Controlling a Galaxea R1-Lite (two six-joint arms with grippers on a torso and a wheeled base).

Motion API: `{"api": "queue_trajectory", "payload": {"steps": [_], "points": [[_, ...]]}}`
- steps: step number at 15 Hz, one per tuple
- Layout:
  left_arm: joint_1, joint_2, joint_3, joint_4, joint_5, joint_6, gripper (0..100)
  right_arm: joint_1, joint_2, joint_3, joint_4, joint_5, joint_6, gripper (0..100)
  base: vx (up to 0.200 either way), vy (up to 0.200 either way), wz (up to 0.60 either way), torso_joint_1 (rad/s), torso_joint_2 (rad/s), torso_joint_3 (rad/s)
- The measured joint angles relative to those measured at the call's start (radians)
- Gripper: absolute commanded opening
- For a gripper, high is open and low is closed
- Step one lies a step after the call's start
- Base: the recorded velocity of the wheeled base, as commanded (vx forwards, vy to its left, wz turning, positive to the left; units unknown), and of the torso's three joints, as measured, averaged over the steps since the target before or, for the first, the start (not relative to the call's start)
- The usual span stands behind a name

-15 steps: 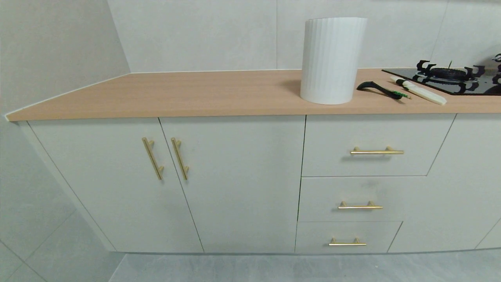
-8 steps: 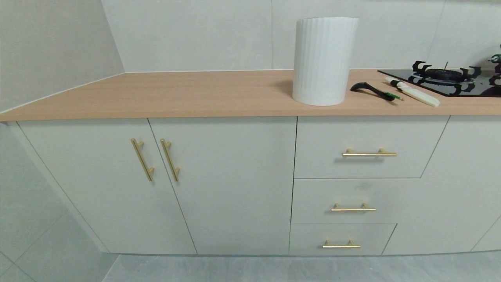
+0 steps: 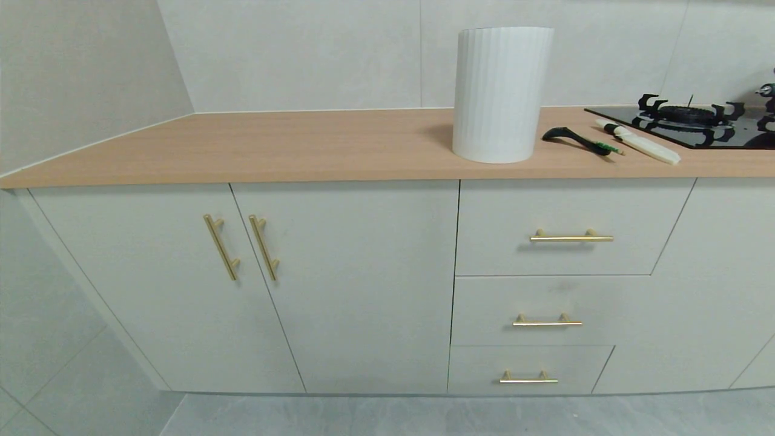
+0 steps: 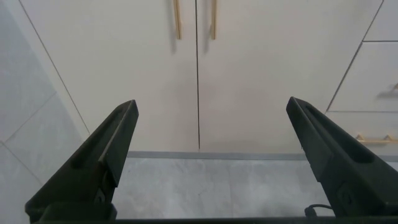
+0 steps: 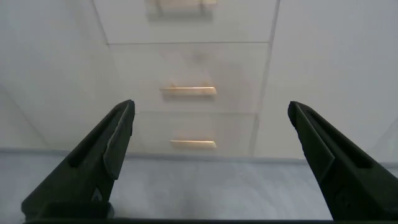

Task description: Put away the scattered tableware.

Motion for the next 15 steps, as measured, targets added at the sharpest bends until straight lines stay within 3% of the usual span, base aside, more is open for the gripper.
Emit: {"api": "queue_trajectory", "payload": {"steps": [4,11,15], "points": [[0.000,0.000,0.000,0.000,0.000,0.000,100,0.077,0.234,-0.098,0.020,0.034,0.021,100,0.000,0.000,0.00,0.000,0.00,0.000],[0.000,0.000,0.000,0.000,0.000,0.000,100,0.165,0.974,-0.357,0.007,0.042,0.025,100,0.000,0.000,0.00,0.000,0.00,0.000],[0.000,0.000,0.001,0.000,0.000,0.000,100,0.173,1.400,-0.476,-0.201,0.035,0.026,100,0.000,0.000,0.00,0.000,0.00,0.000]]}}
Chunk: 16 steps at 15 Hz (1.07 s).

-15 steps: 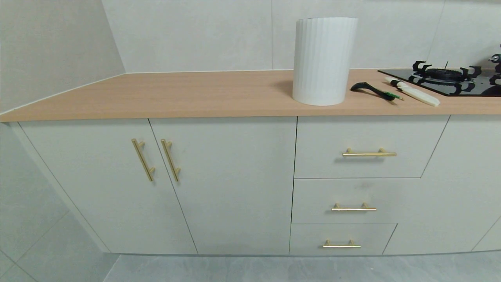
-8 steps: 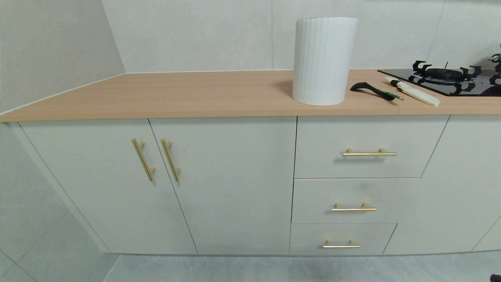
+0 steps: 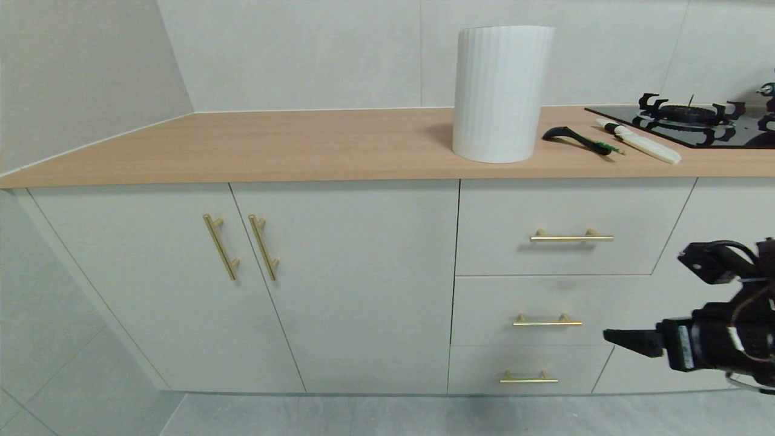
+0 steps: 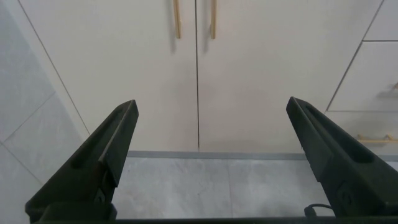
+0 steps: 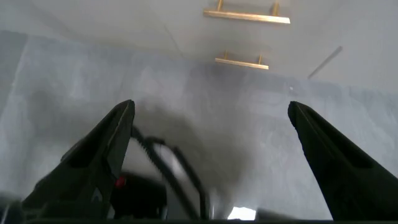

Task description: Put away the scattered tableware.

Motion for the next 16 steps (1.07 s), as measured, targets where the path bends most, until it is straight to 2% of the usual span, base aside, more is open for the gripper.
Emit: {"api": "queue_trajectory", "payload": {"steps": [6,9,16], "points": [[0.000,0.000,0.000,0.000,0.000,0.000,100,-0.014,0.542,-0.049,-0.554,-0.068,-0.001,100,0.000,0.000,0.00,0.000,0.00,0.000],[0.000,0.000,0.000,0.000,0.000,0.000,100,-0.034,0.709,-0.051,-0.739,-0.109,-0.002,100,0.000,0.000,0.00,0.000,0.00,0.000],[0.000,0.000,0.000,0.000,0.000,0.000,100,-0.041,0.877,-0.109,-0.873,-0.215,-0.007,100,0.000,0.000,0.00,0.000,0.00,0.000]]}}
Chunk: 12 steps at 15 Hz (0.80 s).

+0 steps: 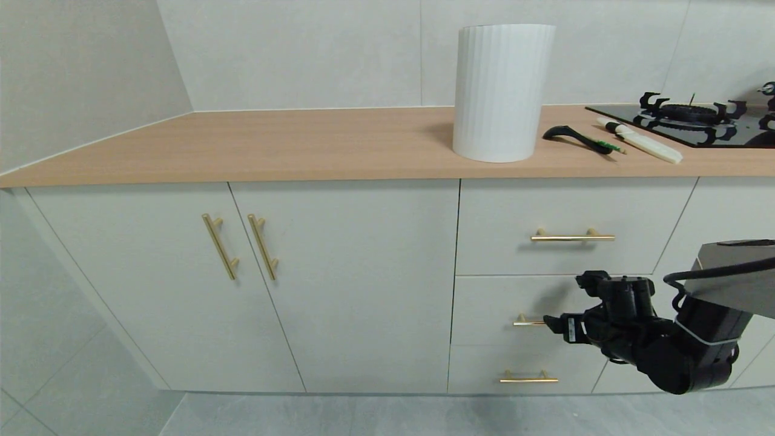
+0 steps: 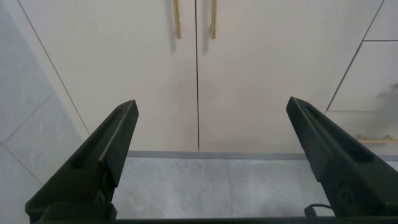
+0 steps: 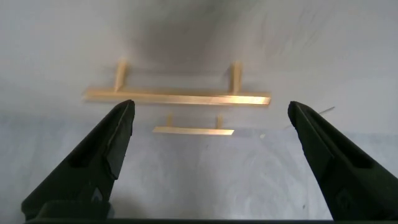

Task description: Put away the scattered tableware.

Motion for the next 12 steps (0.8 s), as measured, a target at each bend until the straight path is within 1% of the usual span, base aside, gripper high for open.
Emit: {"api": "queue_trajectory", "payload": {"steps": [7,12], "points": [[0.000,0.000,0.000,0.000,0.000,0.000,100,-0.014,0.113,-0.094,-0.006,-0.023,0.000,100,0.000,0.000,0.00,0.000,0.00,0.000],[0.000,0.000,-0.001,0.000,0.000,0.000,100,-0.016,0.150,-0.103,-0.007,-0.023,-0.005,100,0.000,0.000,0.00,0.000,0.00,0.000]]}}
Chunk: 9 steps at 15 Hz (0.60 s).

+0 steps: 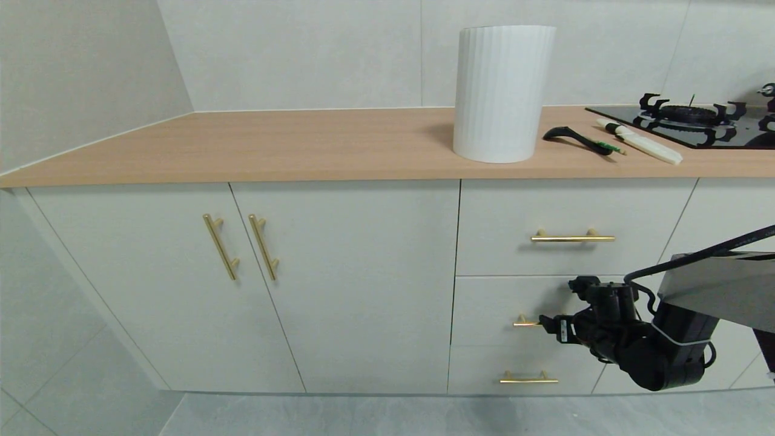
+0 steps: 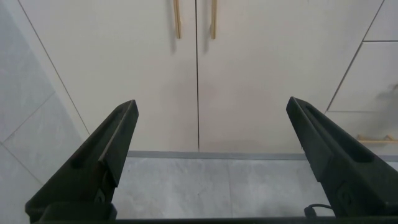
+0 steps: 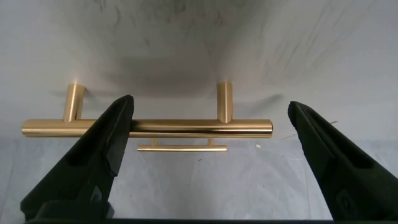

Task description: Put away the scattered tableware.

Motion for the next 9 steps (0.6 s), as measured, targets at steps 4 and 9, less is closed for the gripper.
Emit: {"api": "queue_trajectory", "payload": {"steps": [4,9], "points": [[0.000,0.000,0.000,0.000,0.000,0.000,100,-0.001,0.008,0.005,0.010,0.000,-0.016,100,0.000,0.000,0.00,0.000,0.00,0.000],[0.000,0.000,0.001,0.000,0.000,0.000,100,0.000,-0.008,0.041,0.014,0.001,-0.019,100,0.000,0.000,0.00,0.000,0.00,0.000]]}}
